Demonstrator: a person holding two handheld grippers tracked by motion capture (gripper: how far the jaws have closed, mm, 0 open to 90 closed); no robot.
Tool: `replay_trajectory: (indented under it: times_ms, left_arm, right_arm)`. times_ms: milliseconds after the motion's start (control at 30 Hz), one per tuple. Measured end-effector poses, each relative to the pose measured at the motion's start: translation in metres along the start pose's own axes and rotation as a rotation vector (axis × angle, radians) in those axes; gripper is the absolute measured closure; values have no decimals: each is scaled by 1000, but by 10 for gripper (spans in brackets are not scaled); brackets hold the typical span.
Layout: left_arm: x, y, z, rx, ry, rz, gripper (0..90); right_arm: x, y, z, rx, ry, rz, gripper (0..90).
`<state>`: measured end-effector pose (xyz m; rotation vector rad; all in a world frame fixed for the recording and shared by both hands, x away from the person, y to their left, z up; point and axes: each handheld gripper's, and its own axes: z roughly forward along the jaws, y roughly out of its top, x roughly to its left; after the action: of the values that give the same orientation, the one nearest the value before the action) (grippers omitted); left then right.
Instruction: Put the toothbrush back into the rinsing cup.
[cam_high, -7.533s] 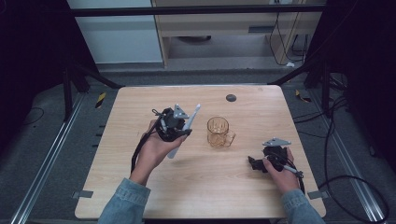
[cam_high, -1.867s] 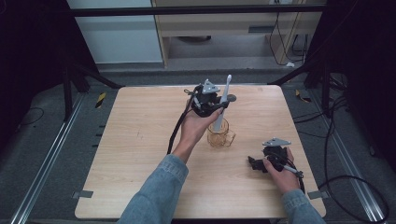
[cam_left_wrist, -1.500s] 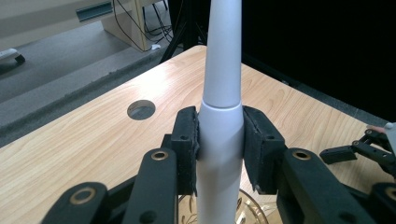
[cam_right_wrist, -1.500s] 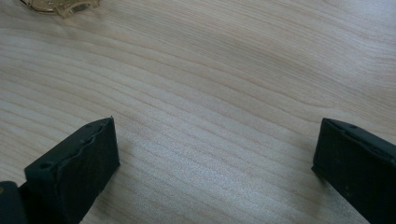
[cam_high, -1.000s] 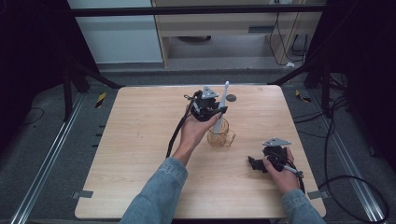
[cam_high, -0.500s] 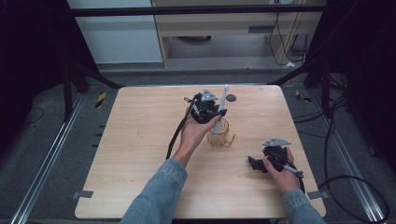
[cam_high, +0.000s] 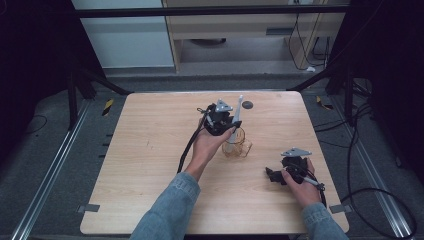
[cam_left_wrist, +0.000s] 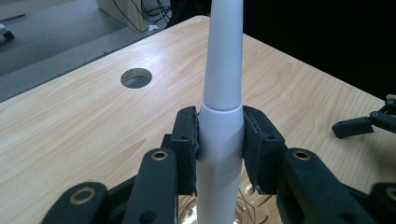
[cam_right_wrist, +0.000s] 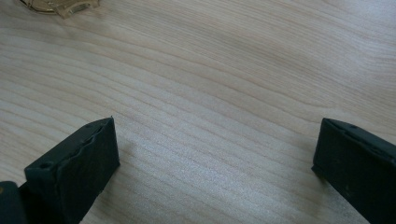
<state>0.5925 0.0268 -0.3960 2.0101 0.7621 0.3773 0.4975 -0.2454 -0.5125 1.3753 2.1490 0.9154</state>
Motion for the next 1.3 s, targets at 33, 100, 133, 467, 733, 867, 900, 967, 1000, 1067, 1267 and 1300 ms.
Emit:
replay_trajectory:
  times_ms: [33, 100, 133, 467, 733, 867, 900, 967, 1000, 1067, 1267, 1300]
  left_arm:
    - [0, -1, 0, 1, -1, 1, 673]
    - [0, -2, 1, 6, 1, 8, 673]
    - [0, -3, 1, 6, 1, 2, 673]
    - [-1, -8, 3, 22, 0, 0, 673]
    - [0, -8, 4, 24, 4, -9, 672]
    - [1, -7, 6, 26, 10, -26, 671]
    - [1, -6, 7, 26, 12, -28, 671]
    - [1, -6, 8, 28, 14, -35, 670]
    - [2, -6, 9, 28, 16, -41, 669]
    - [3, -6, 10, 28, 18, -52, 668]
    - [7, -4, 13, 38, 27, -67, 666]
    - [7, -3, 13, 39, 29, -64, 666]
  right_arm:
    - [0, 0, 0, 0, 0, 0, 3]
    - [0, 0, 0, 0, 0, -1, 3]
    - [0, 0, 0, 0, 0, -2, 3]
    - [0, 0, 0, 1, 0, -1, 3]
    - [0, 0, 0, 0, 1, 0, 3]
    - [0, 0, 0, 0, 1, 0, 3]
    - [0, 0, 0, 0, 0, -1, 3]
    - [0, 0, 0, 0, 1, 0, 3]
    - [0, 0, 0, 0, 0, -1, 4]
    - [0, 0, 0, 0, 1, 1, 3]
    - [0, 0, 0, 1, 1, 2, 3]
    - [0, 0, 0, 1, 1, 2, 3]
